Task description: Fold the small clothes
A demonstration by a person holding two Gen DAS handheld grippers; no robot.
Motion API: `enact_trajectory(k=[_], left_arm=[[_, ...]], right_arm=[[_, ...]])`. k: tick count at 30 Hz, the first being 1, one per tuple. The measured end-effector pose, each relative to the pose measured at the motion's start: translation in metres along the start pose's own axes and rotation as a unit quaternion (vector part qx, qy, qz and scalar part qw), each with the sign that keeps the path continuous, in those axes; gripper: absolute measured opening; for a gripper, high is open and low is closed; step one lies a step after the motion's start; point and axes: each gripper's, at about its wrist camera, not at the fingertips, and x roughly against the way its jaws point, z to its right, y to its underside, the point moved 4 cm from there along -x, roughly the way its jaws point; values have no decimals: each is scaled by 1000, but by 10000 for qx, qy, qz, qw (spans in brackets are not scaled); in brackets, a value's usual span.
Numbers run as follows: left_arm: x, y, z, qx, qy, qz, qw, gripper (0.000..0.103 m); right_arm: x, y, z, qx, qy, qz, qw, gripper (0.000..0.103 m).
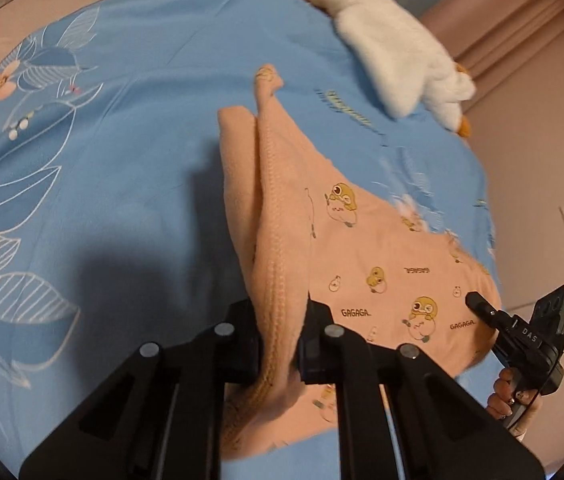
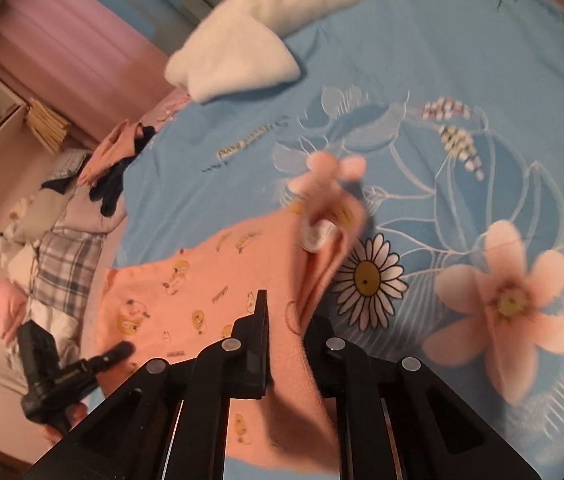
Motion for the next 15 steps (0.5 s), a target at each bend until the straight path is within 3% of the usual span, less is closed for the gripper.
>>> enact_trajectory(k=[7,15], left_arm=[[36,30,24,-282,233,-25,9993,12],[8,90,-4,-29,-136,-637,9979,12]], right_arm=[[57,14,-7,291,90,257,9992,12],[40,51,44,-217,472,-357,9980,12]])
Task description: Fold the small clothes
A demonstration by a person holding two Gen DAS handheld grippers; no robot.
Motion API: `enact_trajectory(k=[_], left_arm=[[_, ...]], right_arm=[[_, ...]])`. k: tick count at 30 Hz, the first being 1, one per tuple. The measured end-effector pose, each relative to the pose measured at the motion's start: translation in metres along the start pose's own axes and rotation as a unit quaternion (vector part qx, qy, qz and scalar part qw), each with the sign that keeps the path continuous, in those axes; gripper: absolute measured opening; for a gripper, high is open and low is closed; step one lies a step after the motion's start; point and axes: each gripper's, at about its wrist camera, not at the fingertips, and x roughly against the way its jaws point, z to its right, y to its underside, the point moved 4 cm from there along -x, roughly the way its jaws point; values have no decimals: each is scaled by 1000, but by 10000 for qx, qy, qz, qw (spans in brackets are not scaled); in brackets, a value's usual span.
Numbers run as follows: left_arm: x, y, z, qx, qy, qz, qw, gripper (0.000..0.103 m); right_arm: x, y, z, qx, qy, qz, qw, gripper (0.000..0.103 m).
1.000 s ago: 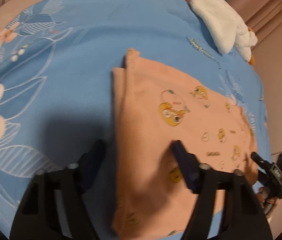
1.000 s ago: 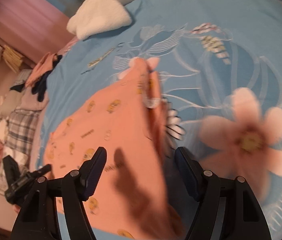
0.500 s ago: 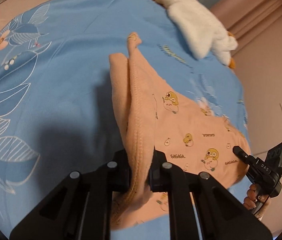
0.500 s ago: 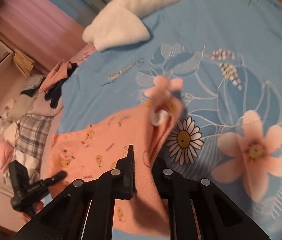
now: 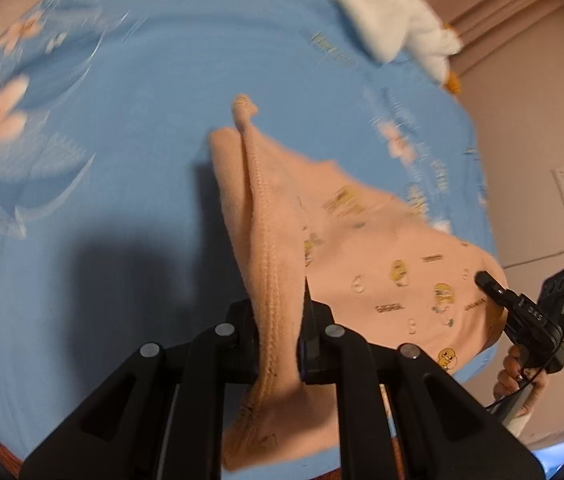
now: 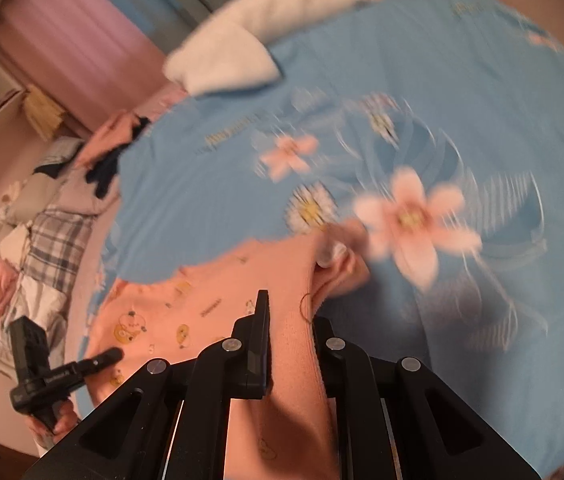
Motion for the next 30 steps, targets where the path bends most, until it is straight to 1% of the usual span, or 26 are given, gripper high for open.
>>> enact_trajectory(k=[1,3,6,7,8,10,12,14,15,17,18,19,20,22,25,28,30], left_arm=[[-7,5,-5,5,-115,-12,9999,13],[-14,10,-9,57,-214,-49,9997,15],[-18,8,-11,82,-298,-13,9995,23],[-18,8,-11,64,-332,4,9994,24],[-17,7,-12,53,-360,17,9993,25],[-14,8,-14,26,-429,31,9991,31],[-10,11,-17,-4,-539,65,9985,38],[-4,16,-23,-33,-596,115,9981,42],[-2,18,-24,-23,-613,127,9980,45],[1,23,-27,-2,-620,130,9980,46],[2,25,-27,-8,-615,125,9980,47],[4,27,-27,-19,-627,123,9980,49],[5,29,-28,-31,-650,115,9978,50],[8,31,-28,-39,-675,125,9976,53],[11,37,-29,-109,-701,121,9974,53],[13,40,-28,-200,-711,125,9972,53],[17,41,-30,-150,-702,144,9973,53]], right_arm=[[-3,3,5,-49,39,-45,10000,12],[-11,8,14,-157,163,-163,9996,12],[-18,14,23,-164,465,-248,9985,15],[-19,16,26,-209,516,-266,9981,23],[-19,17,28,-260,584,-255,9976,37],[-13,20,35,-371,758,-139,9963,51],[-1,25,39,-501,797,-27,9956,54],[11,34,43,-631,856,76,9943,64],[16,41,45,-637,975,129,9931,65],[28,54,46,-584,1102,246,9919,66],[32,59,49,-669,1053,271,9918,66],[35,65,51,-804,912,259,9922,66],[37,71,54,-969,667,219,9928,66],[38,80,60,-1234,325,242,9915,66],[29,92,61,-1500,157,269,9882,66],[26,93,55,-1603,-28,546,9855,66],[19,90,50,-1694,-149,676,9831,66]])
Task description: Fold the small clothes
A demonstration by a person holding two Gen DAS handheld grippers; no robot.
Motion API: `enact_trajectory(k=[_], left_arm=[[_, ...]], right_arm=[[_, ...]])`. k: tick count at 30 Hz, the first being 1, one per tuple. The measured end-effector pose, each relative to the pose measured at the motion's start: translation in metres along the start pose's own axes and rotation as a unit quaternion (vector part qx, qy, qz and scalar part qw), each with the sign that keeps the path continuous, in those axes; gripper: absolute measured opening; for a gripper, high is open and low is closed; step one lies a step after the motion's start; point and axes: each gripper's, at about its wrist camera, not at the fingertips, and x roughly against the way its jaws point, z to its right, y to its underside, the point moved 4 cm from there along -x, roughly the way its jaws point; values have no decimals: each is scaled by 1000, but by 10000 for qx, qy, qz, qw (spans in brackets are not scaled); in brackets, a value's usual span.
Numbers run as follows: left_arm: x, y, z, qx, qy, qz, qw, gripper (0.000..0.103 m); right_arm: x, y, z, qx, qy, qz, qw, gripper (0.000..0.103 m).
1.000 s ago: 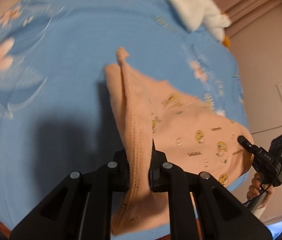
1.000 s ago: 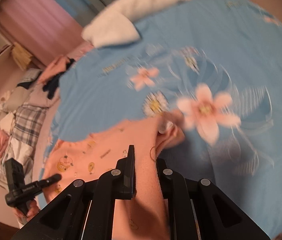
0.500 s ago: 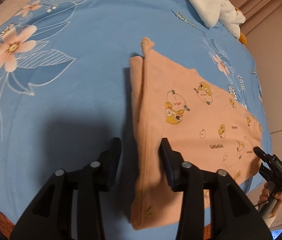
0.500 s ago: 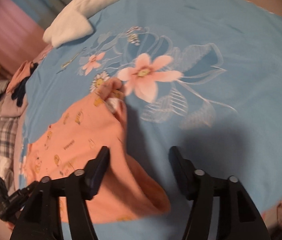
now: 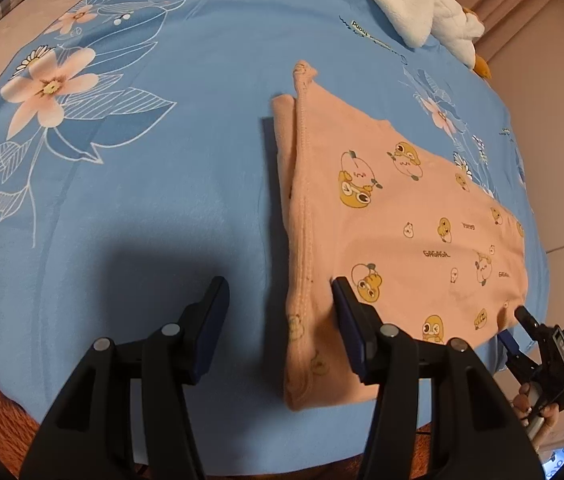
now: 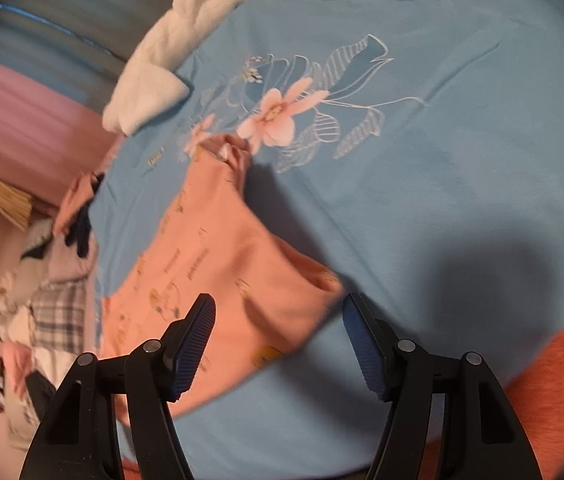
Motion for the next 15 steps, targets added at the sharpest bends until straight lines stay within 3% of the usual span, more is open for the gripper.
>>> enact_trajectory(k=[4,6,8,9,15], left_arm=[[9,5,-3,74,22,89,9999,54],[14,8,-6,75,-36,139,9999,56],[17,10,-10,106,-84,174,9998,56],[20,12,-13,125,-109,180,9997,56],[30,19,-32,267,-266,242,9990,56]], right_arm=[[-12,-3,-18,138,38,155,9998,63],[-16,-8,-28,348,311,318,9984,45],[-16,-10,-31,325,285,338,9985,24],[-16,-13,-34,299,246,357,9986,20],[-1,-23,-84,1121,515,827,9889,11]])
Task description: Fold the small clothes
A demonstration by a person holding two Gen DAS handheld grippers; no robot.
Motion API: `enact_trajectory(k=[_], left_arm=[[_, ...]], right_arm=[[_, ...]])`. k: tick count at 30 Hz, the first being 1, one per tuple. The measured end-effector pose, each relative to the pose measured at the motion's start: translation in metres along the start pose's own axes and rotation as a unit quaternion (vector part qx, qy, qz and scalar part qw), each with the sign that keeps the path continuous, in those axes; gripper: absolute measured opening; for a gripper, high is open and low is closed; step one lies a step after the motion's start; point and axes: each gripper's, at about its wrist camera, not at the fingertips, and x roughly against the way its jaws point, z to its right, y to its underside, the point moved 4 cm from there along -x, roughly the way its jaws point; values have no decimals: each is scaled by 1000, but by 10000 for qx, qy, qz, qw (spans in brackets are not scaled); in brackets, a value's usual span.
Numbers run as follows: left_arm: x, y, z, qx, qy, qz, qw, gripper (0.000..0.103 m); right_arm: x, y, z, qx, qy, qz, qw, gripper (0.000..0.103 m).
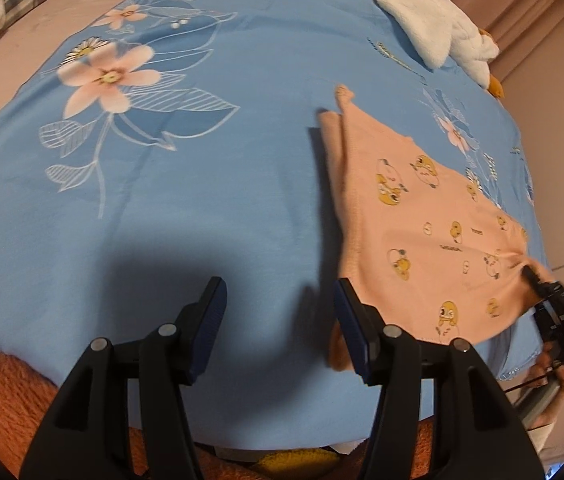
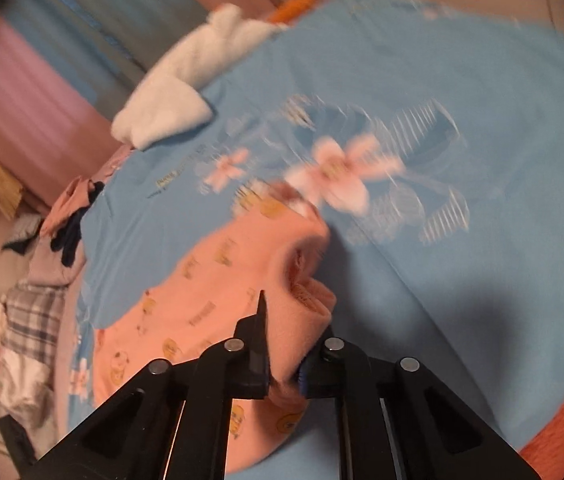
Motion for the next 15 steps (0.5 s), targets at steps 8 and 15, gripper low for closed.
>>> enact_trajectory(k=[8,15], left_arm=[[9,0,-17,146,-90,48,9998,56],[15,0,-25,218,-137,76,9996,57]], right_arm=[[10,14,-128,2106,-690,-27,9751,10],[-27,89,-180,3335,-1076,-1109,9300,10]])
